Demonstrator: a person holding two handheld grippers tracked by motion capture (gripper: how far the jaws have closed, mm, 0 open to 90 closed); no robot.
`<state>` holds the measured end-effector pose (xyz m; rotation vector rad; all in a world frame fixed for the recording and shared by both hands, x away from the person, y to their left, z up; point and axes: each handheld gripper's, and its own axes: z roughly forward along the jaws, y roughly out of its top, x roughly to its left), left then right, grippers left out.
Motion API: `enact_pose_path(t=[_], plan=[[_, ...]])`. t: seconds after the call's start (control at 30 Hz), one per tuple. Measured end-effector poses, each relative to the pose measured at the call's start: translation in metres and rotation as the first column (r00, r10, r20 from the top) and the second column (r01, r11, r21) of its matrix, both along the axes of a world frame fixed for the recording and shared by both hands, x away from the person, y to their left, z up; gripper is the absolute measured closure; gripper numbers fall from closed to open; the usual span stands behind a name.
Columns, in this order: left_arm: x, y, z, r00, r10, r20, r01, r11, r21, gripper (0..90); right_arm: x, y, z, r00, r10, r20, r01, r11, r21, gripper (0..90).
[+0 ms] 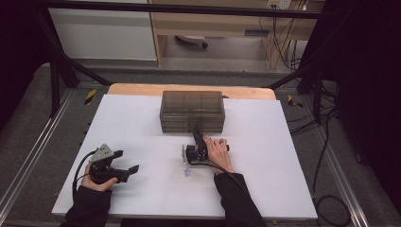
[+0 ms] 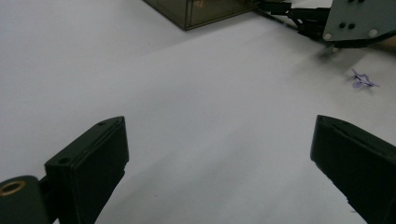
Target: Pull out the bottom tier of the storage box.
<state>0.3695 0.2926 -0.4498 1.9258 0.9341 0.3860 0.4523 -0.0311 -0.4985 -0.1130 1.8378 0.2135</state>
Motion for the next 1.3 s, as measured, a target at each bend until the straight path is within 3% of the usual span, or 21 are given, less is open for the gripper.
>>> enact_pose_path(t=[0.73, 0.93, 1.17, 1.3], plan=[[-0.0001, 0.0001, 0.0001, 1.0000, 0.000, 0.001, 0.000, 1.0000, -0.003, 3.7, -0.0031, 0.0004, 0.0003, 0.9999, -0.010, 0.009, 0.010, 0.9999, -0.004, 80.1], [-0.0002, -0.0001, 0.0002, 1.0000, -0.001, 0.001, 0.001, 1.0000, -0.002, 3.6, -0.0055, 0.0000, 0.0009, 0.9999, 0.003, -0.013, -0.003, 1.0000, -0.008, 79.5], [0.0000, -0.0001, 0.0000, 1.0000, -0.001, 0.000, 0.001, 1.0000, 0.001, 3.7, -0.0054, -0.0057, 0.0042, 0.9997, -0.007, -0.025, 0.008, 0.9985, 0.053, 66.2], [0.0001, -0.0001, 0.0000, 1.0000, -0.001, 0.000, 0.001, 1.0000, 0.000, 3.7, -0.0030, -0.0067, 0.0055, 0.9997, -0.009, -0.025, 0.010, 0.9982, 0.058, 63.0]])
